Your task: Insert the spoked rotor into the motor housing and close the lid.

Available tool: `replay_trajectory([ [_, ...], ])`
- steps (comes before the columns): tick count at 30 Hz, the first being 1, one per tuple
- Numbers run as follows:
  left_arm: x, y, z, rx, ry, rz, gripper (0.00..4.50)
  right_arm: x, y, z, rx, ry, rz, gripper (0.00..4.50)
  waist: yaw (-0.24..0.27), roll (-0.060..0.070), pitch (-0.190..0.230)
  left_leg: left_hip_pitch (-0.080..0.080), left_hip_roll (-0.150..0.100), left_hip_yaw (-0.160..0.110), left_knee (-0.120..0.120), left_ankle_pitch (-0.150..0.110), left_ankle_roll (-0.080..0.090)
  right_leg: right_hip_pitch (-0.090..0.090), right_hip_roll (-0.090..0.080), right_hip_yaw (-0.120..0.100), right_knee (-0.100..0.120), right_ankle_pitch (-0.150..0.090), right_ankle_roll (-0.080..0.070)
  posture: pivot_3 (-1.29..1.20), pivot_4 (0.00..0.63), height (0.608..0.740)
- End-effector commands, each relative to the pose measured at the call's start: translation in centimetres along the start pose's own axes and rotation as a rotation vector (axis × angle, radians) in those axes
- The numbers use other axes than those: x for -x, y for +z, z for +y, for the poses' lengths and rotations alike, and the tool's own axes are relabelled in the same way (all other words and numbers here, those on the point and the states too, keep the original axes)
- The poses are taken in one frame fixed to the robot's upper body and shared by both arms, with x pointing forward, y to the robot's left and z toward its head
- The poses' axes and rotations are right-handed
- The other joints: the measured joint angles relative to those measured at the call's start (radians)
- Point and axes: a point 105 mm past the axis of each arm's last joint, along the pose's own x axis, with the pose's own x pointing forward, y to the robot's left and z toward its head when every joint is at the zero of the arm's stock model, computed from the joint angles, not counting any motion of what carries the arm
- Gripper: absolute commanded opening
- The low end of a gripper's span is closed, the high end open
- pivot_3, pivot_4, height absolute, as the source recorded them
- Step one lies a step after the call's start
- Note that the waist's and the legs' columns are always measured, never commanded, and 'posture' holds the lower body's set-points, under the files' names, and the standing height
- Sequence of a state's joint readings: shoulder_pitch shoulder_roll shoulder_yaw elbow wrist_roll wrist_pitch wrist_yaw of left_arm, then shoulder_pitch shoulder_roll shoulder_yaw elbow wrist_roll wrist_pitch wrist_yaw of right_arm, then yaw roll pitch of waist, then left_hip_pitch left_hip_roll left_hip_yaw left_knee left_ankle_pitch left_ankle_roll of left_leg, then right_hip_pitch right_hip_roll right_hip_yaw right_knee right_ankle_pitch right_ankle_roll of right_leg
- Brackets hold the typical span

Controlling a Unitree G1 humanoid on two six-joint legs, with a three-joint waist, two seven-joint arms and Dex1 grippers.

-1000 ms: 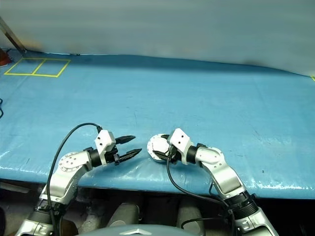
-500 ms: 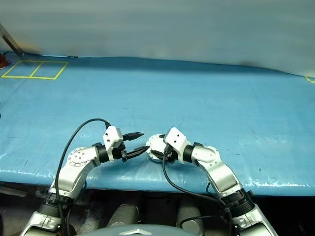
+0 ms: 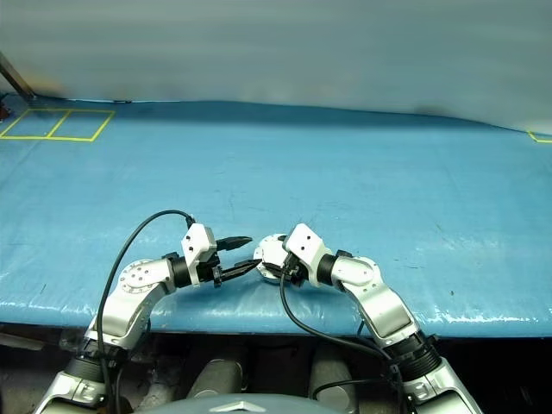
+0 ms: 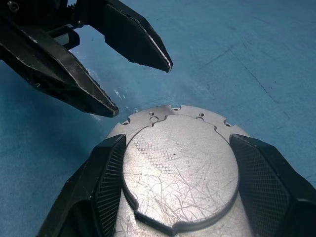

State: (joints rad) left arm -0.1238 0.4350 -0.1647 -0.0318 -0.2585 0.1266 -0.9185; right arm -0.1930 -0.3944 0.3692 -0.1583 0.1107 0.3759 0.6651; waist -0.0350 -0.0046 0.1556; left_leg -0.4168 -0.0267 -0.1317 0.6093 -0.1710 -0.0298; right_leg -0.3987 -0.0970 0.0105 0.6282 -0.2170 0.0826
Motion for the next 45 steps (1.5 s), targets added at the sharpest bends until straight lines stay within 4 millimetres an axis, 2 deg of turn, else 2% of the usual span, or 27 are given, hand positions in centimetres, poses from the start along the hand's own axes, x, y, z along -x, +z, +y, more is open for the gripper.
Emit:
replay_trajectory([
  [1, 0.1, 0.2, 0.2, 0.019, -0.002, -0.011, 1.35, 0.7, -5.9, 0.0, -0.087, -0.028, 0.237, 3.02, 0.0, 0.0, 0.0, 0.0, 0.0, 0.0, 0.0, 0.0, 0.0, 0.0, 0.0, 0.0, 0.0, 0.0, 0.0, 0.0, 0.15, 0.74],
  [5, 0.1, -0.7, 0.2, 0.018, 0.003, 0.032, 0.03, 0.7, -5.8, -0.1, -0.084, -0.031, 0.234, 3.02, 0.0, 0.0, 0.0, 0.0, 0.0, 0.001, -0.001, 0.0, 0.0, -0.001, 0.0, 0.0, 0.0, 0.0, 0.0, 0.0, 0.15, 0.74],
  [22, -1.4, -0.9, -0.1, 0.028, -0.067, 0.062, 0.01, 0.7, -5.7, -0.2, -0.078, -0.041, 0.233, 3.02, 0.0, 0.0, 0.0, -0.004, 0.001, 0.001, -0.001, 0.0, 0.0, -0.005, -0.001, 0.0, -0.002, 0.0, 0.0, 0.0, 0.15, 0.74],
  [28, -1.5, -2.3, 0.1, 0.01, -0.072, 0.166, 0.01, 0.9, -5.7, -0.6, -0.08, -0.059, 0.231, 3.02, 0.002, 0.002, -0.002, -0.007, 0.0, 0.002, -0.001, 0.0, 0.0, -0.008, -0.001, 0.0, -0.002, 0.0, 0.0, 0.0, 0.15, 0.74],
  [35, -1.7, -2.5, -0.1, 0.014, -0.076, 0.163, 0.01, 1.3, -5.3, -0.8, -0.118, -0.074, 0.218, 3.02, 0.005, 0.005, -0.007, -0.008, 0.0, 0.003, -0.001, 0.0, 0.0, -0.009, -0.001, 0.0, -0.002, 0.0, 0.0, 0.0, 0.15, 0.74],
  [37, -1.8, -2.5, -0.1, 0.015, -0.074, 0.162, 0.0, 1.3, -4.9, -1.1, -0.14, -0.091, 0.189, 3.77, 0.008, 0.004, -0.007, -0.008, 0.0, 0.003, -0.001, 0.0, 0.0, -0.009, -0.001, 0.0, -0.002, 0.0, 0.0, 0.0, 0.15, 0.74],
  [39, -1.8, -2.4, -0.1, 0.016, -0.068, 0.156, 0.0, 1.5, -4.2, -1.2, -0.147, -0.09, 0.156, 4.34, 0.011, 0.005, -0.008, -0.01, 0.0, 0.003, -0.001, 0.0, 0.0, -0.01, -0.001, -0.001, -0.002, 0.0, 0.0, 0.0, 0.15, 0.74],
  [45, -1.7, -2.4, 0.2, 0.015, -0.06, 0.15, 0.0, 2.4, -0.7, -0.9, -0.284, -0.043, -0.067, 4.43, 0.023, 0.004, -0.008, -0.012, 0.0, 0.004, -0.001, 0.0, 0.0, -0.011, -0.001, -0.001, -0.002, 0.0, 0.0, 0.0, 0.15, 0.74],
])
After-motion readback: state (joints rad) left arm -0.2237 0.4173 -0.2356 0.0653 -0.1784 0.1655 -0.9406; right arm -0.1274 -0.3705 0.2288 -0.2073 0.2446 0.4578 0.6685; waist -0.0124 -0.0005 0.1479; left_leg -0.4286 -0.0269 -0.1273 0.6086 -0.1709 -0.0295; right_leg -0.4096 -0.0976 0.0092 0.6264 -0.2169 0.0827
